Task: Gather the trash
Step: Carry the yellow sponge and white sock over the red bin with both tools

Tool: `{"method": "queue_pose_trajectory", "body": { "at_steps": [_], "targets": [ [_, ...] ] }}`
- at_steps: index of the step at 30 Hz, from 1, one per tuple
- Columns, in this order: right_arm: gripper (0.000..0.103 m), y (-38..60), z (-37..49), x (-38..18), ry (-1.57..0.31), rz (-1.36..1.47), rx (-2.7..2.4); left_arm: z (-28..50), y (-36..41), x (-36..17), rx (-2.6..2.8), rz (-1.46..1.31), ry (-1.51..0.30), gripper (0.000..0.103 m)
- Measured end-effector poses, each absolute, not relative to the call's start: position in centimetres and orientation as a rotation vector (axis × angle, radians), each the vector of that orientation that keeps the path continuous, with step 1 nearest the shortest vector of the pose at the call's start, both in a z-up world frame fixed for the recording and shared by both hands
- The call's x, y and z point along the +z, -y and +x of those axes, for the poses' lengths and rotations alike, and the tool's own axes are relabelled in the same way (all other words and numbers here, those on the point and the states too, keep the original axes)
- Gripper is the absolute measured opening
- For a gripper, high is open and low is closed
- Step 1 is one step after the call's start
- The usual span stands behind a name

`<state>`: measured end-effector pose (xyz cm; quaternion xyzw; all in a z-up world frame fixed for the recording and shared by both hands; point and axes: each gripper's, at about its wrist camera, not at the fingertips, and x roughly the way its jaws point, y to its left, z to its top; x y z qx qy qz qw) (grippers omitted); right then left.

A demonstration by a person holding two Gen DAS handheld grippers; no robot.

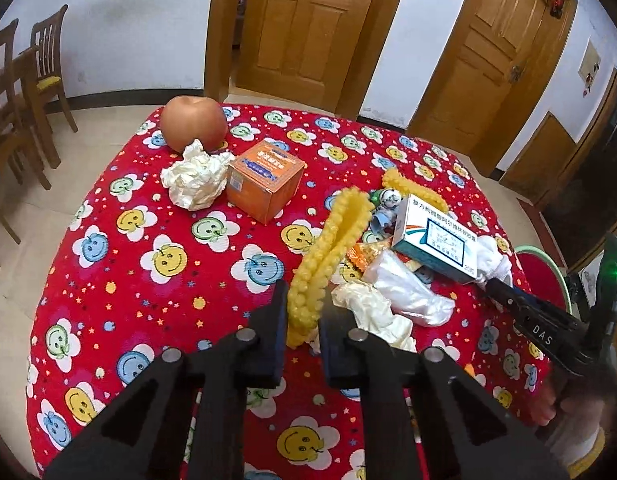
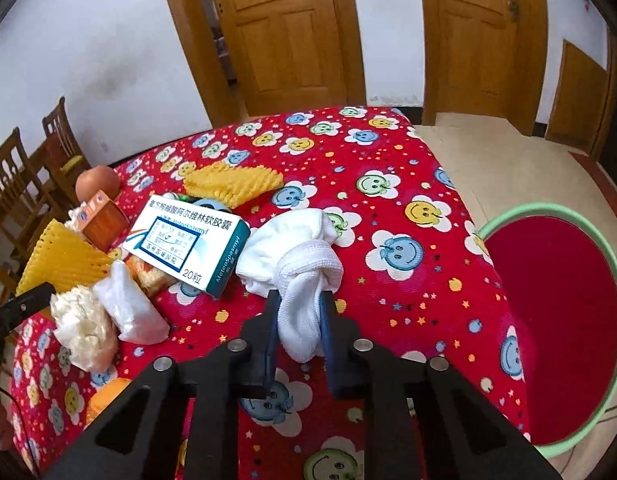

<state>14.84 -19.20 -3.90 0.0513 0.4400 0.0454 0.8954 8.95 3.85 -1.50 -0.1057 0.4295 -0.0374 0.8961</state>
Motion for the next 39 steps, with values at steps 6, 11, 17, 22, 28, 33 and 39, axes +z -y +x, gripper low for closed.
{"method": "queue_pose_trajectory", "body": {
  "at_steps": [6,11,17,22,28,33,39],
  "targets": [
    [0.016,19.8,13.2,-2.4,-0.872,0.129,0.088,7.8,-4.1,0.0,-0.061,-0.225,-0.845,0.012],
    [0.016,20.2,11.3,-0.8,-0.833,0.141,0.08,6.8,-4.1,1.4,-0.056,-0.227,-0.806,0.012],
    [0.016,21.3,8.8,1.3,-0.783,0.152,0.06,5.6,-2.7,3.1,-0.091,-0.214,-0.772,0.012],
    [0.016,22.8,7.0,2.7,-0.751,0.16,0.031,5.1,-0.6,4.1,-0.135,-0.198,-0.758,0.012],
    [0.016,25.4,5.3,3.7,-0.726,0.17,-0.019,4.8,2.7,5.0,-0.182,-0.158,-0.759,0.012],
    [0.016,27.8,4.3,3.7,-0.719,0.188,-0.057,5.1,5.9,5.2,-0.217,-0.125,-0.773,0.012],
    [0.016,31.2,3.7,3.2,-0.717,0.214,-0.105,5.4,10.2,5.1,-0.259,-0.078,-0.789,0.012]
  ]
}}
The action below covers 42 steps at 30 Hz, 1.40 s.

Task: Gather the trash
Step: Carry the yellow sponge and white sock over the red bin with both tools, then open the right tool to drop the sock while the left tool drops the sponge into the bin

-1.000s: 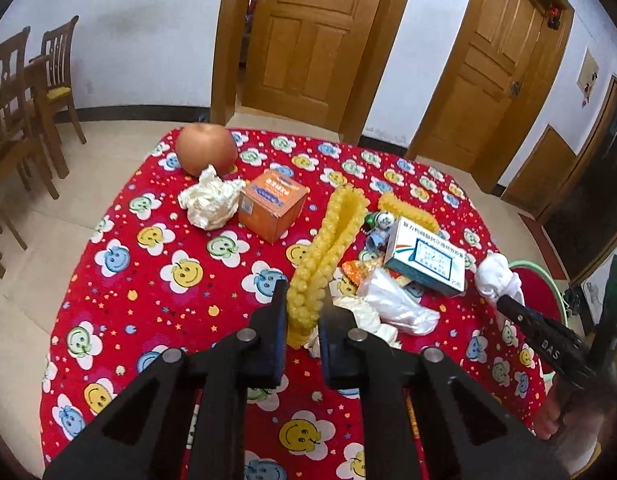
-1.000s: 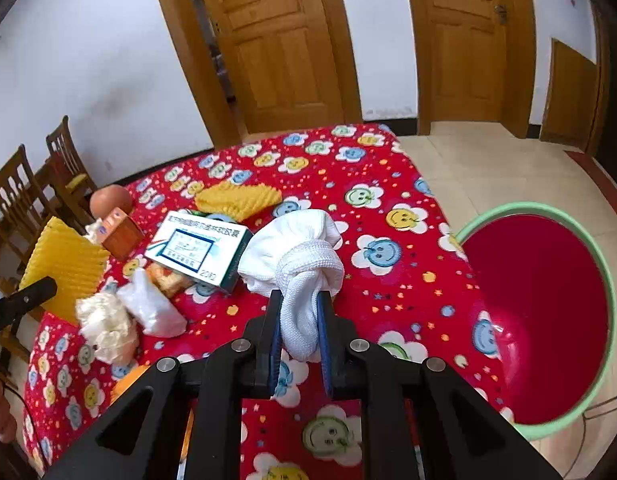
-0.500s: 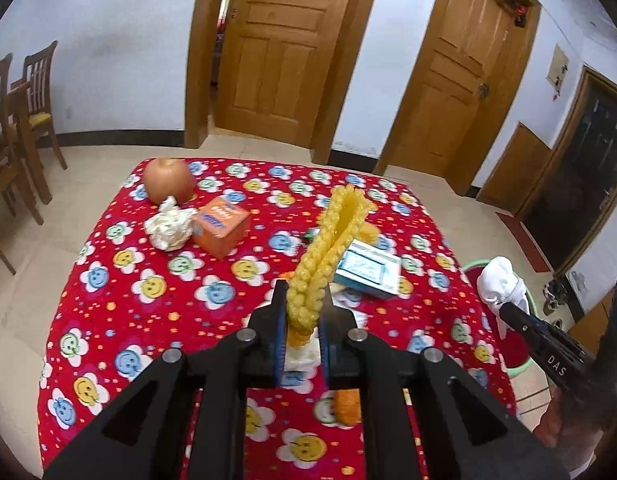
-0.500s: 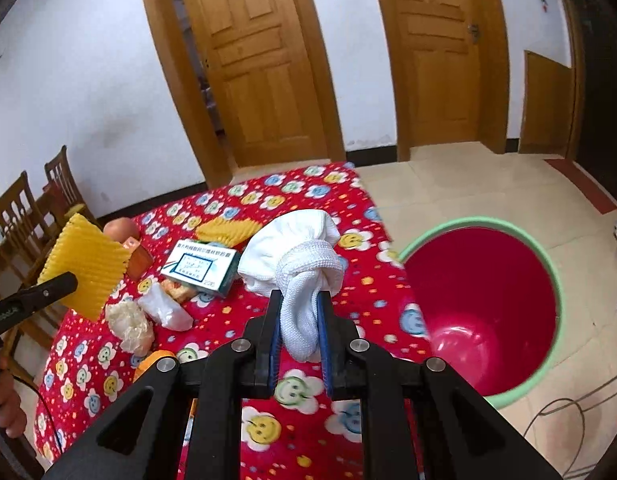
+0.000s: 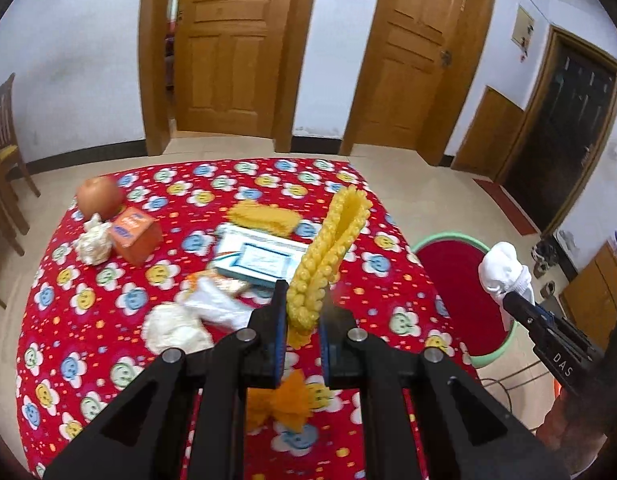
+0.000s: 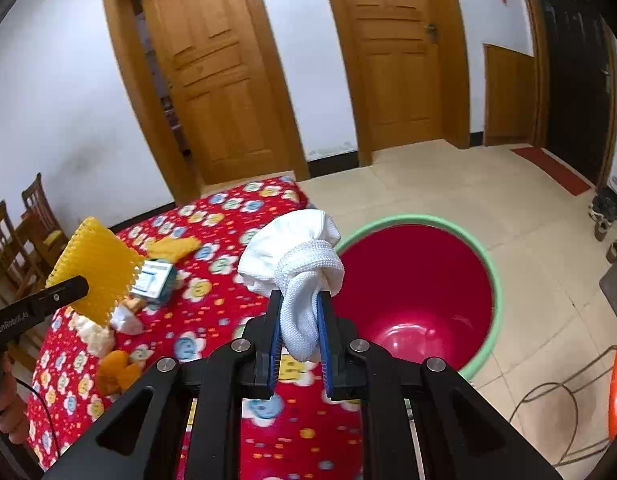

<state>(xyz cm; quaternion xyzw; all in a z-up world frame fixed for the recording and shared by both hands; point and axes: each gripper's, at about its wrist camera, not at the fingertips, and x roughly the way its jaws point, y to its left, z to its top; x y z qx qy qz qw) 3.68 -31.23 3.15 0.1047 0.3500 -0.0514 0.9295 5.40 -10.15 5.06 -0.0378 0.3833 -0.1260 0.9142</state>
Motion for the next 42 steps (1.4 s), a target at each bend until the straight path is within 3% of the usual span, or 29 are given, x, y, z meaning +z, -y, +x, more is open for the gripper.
{"method": "queue_pose_trajectory", "body": {
  "at_steps": [32,35,37,38,40,42],
  "targets": [
    [0.024,41.3,4.9,-3.1,-0.825,0.359,-0.246,9.8,27.5,0.0,-0.528,0.073,-0.897,0.012],
    [0.03,41.6,4.5,-3.0,-0.815,0.372,-0.249,10.0,28.4,-0.3,-0.538,0.077,-0.895,0.012],
    [0.041,41.6,4.1,-2.8,-0.806,0.38,-0.253,10.2,28.9,-0.5,-0.557,0.076,-0.9,0.013],
    [0.042,41.7,4.0,-2.8,-0.801,0.382,-0.257,10.3,29.1,-0.5,-0.564,0.075,-0.902,0.015],
    [0.043,41.6,3.7,-2.6,-0.797,0.381,-0.262,10.2,29.3,-0.5,-0.561,0.074,-0.9,0.04],
    [0.043,41.6,3.5,-2.4,-0.795,0.382,-0.266,10.1,29.3,-0.3,-0.533,0.074,-0.885,0.052]
  ]
}}
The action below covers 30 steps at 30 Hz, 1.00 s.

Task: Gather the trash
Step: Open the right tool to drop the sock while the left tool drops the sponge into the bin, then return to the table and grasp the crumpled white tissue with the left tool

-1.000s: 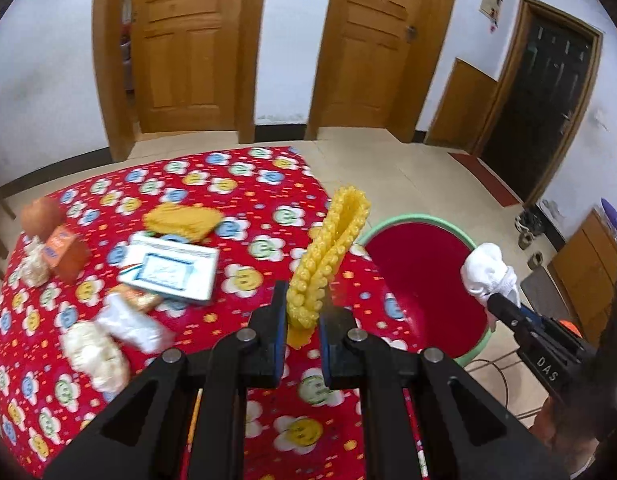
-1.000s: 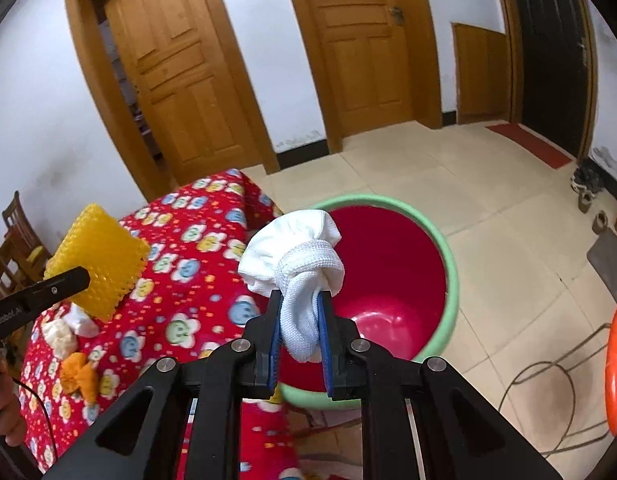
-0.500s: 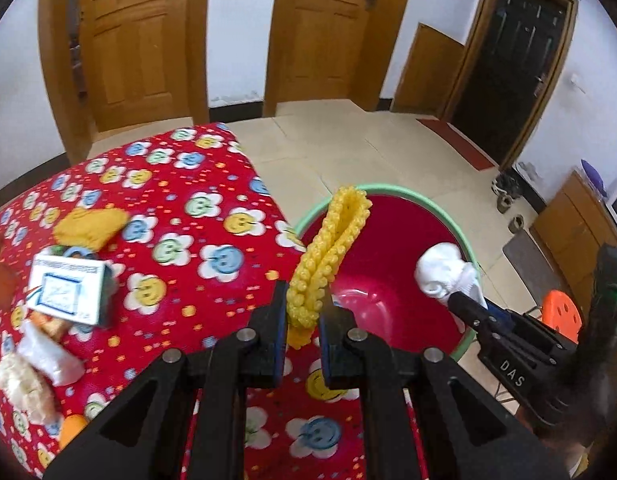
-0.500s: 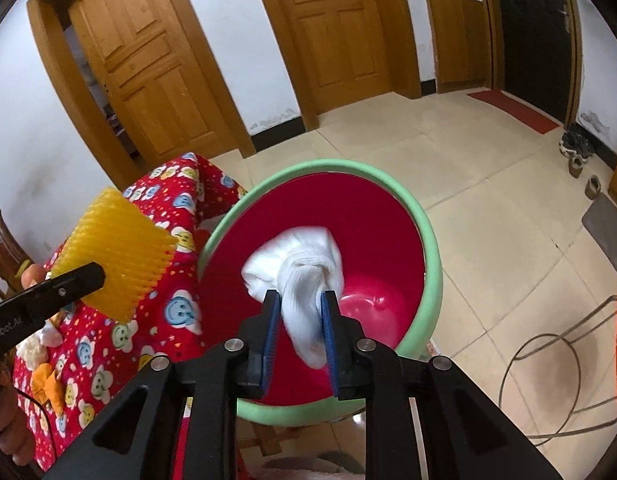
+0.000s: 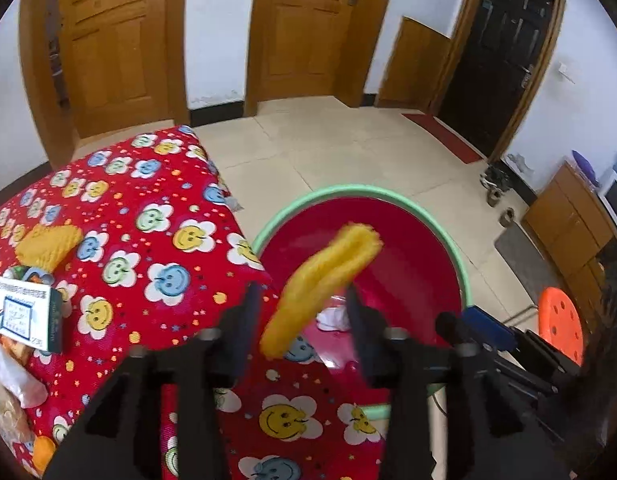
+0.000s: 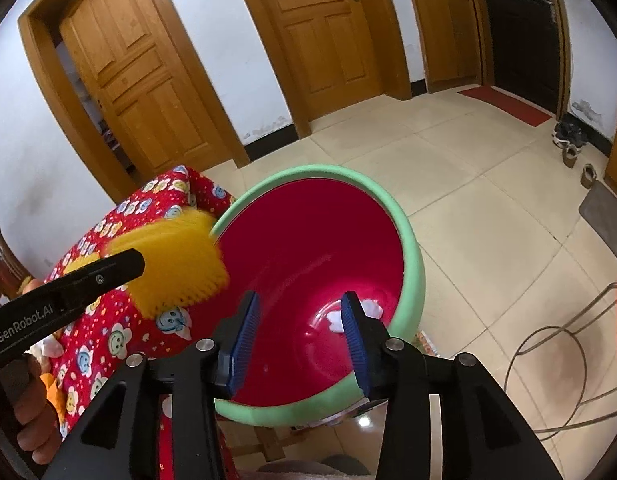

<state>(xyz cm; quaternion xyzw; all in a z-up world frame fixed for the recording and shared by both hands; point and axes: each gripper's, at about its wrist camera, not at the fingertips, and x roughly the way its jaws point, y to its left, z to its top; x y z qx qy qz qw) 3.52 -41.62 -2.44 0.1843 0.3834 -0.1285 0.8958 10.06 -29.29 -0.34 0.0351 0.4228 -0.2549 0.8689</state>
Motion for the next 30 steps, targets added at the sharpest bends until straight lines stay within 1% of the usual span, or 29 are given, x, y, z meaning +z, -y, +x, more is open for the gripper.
{"method": "queue_pose_trajectory", "body": {
  "at_steps": [3,7,11,13,16,19,22,30],
  "targets": [
    [0.045,41.4,3.2,-2.2,-0.791,0.382,-0.267,10.0,29.2,-0.1,-0.508,0.08,-0.874,0.056],
    [0.052,40.9,2.7,-1.7,-0.777,0.384,-0.273,9.9,28.3,0.1,-0.48,0.071,-0.876,0.062],
    [0.059,40.1,2.3,-0.9,-0.764,0.382,-0.268,9.4,26.9,0.6,-0.462,0.06,-0.872,0.065],
    [0.064,39.5,1.9,-0.4,-0.755,0.378,-0.263,9.0,26.1,0.9,-0.452,0.055,-0.869,0.068],
    [0.067,38.4,1.7,0.4,-0.746,0.372,-0.248,8.4,24.9,1.4,-0.438,0.043,-0.862,0.068],
    [0.07,37.2,1.4,0.9,-0.741,0.37,-0.23,7.8,23.2,2.0,-0.411,0.036,-0.86,0.071],
    [0.072,35.9,1.2,1.3,-0.738,0.37,-0.207,7.3,21.4,2.4,-0.383,0.027,-0.856,0.072],
    [0.074,33.0,1.2,1.7,-0.745,0.359,-0.16,6.3,16.4,3.1,-0.292,0.002,-0.854,0.072]
  ]
}}
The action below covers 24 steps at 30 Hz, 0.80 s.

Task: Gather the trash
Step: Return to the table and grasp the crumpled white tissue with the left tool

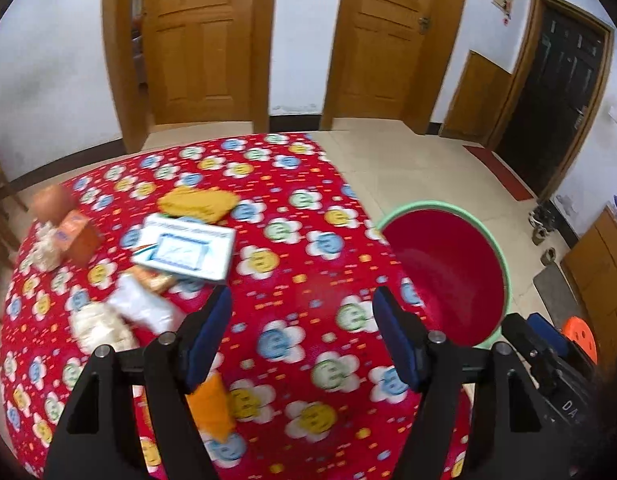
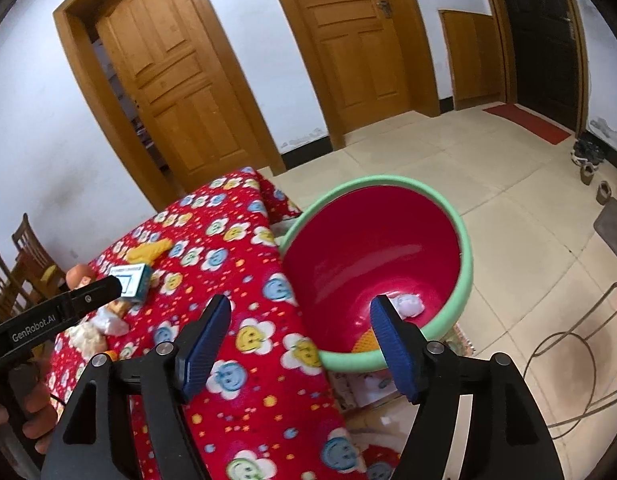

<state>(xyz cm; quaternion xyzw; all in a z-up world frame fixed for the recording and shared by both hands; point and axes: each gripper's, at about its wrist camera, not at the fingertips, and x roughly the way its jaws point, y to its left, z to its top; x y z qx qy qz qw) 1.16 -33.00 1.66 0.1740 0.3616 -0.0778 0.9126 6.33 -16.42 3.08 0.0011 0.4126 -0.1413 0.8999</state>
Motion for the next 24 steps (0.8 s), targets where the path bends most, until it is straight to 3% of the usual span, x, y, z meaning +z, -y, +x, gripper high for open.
{"method": "queue_pose_trajectory", "body": {
  "at_steps": [24],
  "targets": [
    [0.074,26.7,1.6,0.2,-0.813,0.318,-0.113,6.9,2.7,-1.4,-0.048,-0.073,-0.937,0.072]
  ]
}}
